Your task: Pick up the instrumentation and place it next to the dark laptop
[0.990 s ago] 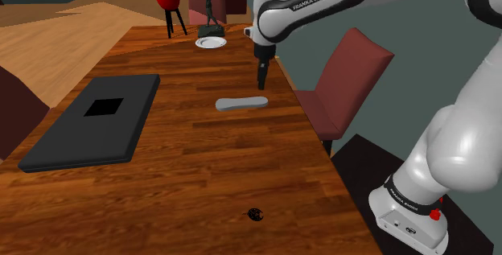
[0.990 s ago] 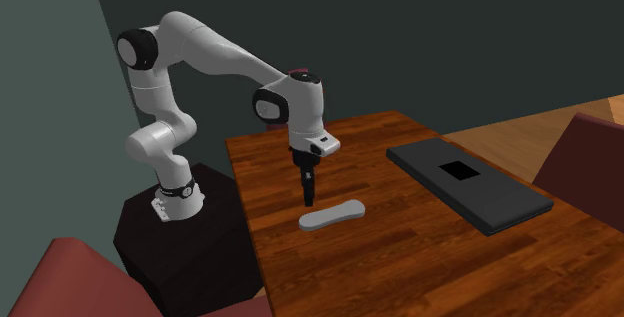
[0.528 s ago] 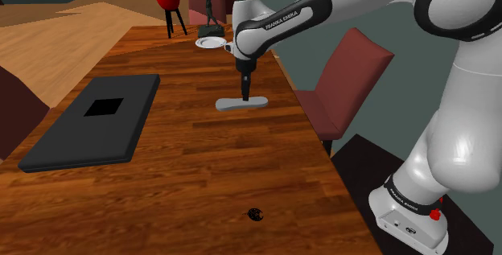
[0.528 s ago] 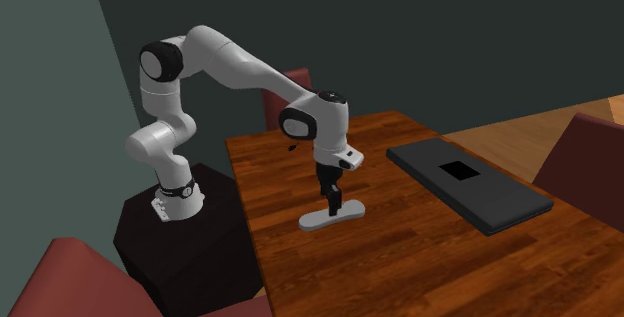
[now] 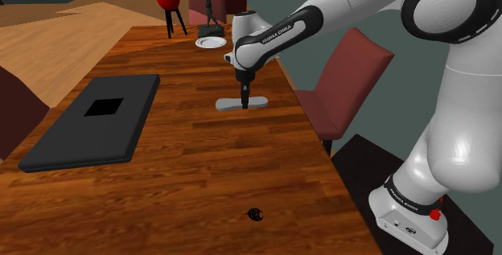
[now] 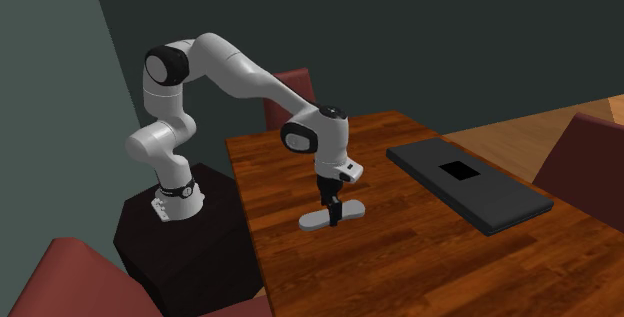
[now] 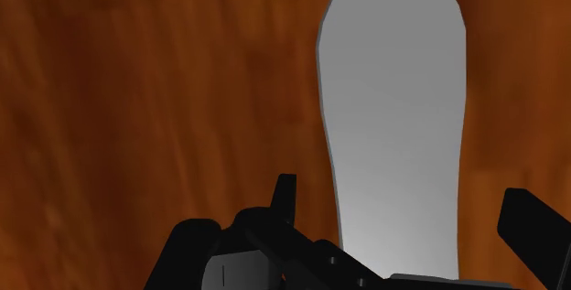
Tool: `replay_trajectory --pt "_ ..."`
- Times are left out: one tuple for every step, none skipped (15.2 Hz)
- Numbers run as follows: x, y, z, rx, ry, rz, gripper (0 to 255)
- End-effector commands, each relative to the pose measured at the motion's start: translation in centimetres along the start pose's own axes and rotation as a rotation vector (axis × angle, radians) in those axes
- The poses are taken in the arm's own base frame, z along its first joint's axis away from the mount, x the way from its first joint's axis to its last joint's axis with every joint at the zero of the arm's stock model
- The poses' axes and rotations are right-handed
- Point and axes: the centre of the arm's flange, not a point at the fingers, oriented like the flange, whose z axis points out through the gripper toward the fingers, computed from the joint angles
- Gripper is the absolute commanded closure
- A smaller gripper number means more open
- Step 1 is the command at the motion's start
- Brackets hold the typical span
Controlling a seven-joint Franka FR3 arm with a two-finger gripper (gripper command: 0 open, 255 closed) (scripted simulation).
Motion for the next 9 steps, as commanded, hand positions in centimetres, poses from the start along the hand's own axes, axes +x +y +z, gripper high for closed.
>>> replay_trajectory --pt "0.00 0.01 0.21 0.000 0.000 0.000 0" --pt "0.00 0.01 0.21 0.000 0.000 0.000 0" --pt "0.00 0.01 0.21 0.000 0.000 0.000 0" --pt "0.00 0.01 0.21 0.000 0.000 0.000 0" --pt "0.00 0.01 0.21 0.000 0.000 0.000 0" --pt "0.00 0.01 0.20 0.000 0.000 0.000 0" --pt "0.00 0.01 0.20 0.000 0.000 0.000 255" --pt "0.00 0.01 0.20 0.000 0.000 0.000 255" --pt "0.00 0.01 0.20 0.000 0.000 0.000 255"
